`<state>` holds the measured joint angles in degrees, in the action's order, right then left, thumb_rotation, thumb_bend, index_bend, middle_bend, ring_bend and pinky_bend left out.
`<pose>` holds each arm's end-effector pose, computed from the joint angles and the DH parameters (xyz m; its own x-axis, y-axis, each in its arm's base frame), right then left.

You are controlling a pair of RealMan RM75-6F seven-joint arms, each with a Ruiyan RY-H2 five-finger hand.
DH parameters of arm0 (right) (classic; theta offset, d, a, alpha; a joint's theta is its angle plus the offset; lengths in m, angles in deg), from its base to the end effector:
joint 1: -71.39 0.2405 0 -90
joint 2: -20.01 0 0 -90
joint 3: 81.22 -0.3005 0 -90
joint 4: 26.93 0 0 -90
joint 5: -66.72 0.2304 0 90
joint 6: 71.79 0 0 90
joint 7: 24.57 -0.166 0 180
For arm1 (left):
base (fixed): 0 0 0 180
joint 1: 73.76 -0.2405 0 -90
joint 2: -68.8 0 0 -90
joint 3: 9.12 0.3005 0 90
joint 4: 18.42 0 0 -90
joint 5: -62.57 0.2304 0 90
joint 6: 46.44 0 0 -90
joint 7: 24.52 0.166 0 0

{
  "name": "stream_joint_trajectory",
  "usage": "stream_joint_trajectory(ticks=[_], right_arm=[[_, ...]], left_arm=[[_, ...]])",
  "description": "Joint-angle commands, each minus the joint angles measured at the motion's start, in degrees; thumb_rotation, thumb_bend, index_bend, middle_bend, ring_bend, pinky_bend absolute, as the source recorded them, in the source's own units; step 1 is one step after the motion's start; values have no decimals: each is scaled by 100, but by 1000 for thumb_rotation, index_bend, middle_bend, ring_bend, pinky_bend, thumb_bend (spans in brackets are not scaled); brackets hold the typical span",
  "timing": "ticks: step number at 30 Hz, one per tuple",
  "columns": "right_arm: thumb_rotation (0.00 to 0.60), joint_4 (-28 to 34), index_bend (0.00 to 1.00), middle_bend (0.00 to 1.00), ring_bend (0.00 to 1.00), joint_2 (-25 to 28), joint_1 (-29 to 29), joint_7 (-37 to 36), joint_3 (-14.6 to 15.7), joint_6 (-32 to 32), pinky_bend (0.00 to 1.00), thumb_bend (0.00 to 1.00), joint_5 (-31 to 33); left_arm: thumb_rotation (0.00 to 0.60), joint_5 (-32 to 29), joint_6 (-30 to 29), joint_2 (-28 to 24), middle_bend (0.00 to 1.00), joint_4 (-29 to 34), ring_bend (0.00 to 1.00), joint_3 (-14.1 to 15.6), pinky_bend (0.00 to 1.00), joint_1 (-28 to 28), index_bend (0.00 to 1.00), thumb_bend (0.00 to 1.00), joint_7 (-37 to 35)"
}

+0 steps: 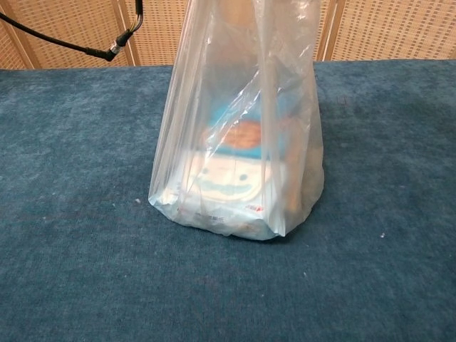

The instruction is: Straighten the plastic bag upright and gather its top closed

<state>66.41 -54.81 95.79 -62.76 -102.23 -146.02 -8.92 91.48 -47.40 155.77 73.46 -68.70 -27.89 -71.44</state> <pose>-0.2325 -0.3733 0.1290 -0.5321 -0.0140 0.8466 -0.8169 -0.2543 -0.5176 0.0368 0.4538 0.0566 -0.7714 0.5948 -0.2260 0.1594 0.5246 0.8363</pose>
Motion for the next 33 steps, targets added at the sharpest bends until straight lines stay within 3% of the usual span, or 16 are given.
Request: stream_joint_trajectory(ticks=[1, 7, 14, 16, 21, 24, 33], right_arm=[[600, -10, 71, 171, 114, -11, 2, 7, -1, 1, 82, 51, 11], [600, -63, 71, 171, 114, -37, 0, 33, 7, 15, 82, 51, 49], [600, -112, 72, 171, 115, -66, -42, 18, 20, -32, 82, 51, 65], [600, -104, 72, 171, 115, -63, -60, 18, 24, -61, 82, 52, 50], [597, -60, 72, 171, 114, -34, -102, 29, 18, -126, 82, 51, 32], [598, -31, 72, 171, 114, -11, -128, 35, 18, -161, 82, 52, 19], [600, 34, 71, 171, 114, 63, -219, 21, 45, -224, 82, 52, -2]], left_arm=[[0, -91, 113, 110, 498, -64, 595, -119, 669, -7, 432, 413, -109], [0, -207, 333, 277, 573, -126, 649, -391, 734, -23, 509, 431, -219], [8, -303, 112, 351, 668, -120, 744, -610, 799, 50, 639, 547, -306], [43, -325, -53, 338, 707, -83, 779, -651, 819, 108, 681, 580, -338], [214, -392, -443, 237, 790, 15, 837, -687, 858, 318, 765, 681, -426], [270, -459, -605, 143, 818, 63, 850, -708, 866, 468, 795, 704, -498], [319, -686, -1000, -286, 842, 134, 864, -774, 879, 963, 818, 708, -694]])
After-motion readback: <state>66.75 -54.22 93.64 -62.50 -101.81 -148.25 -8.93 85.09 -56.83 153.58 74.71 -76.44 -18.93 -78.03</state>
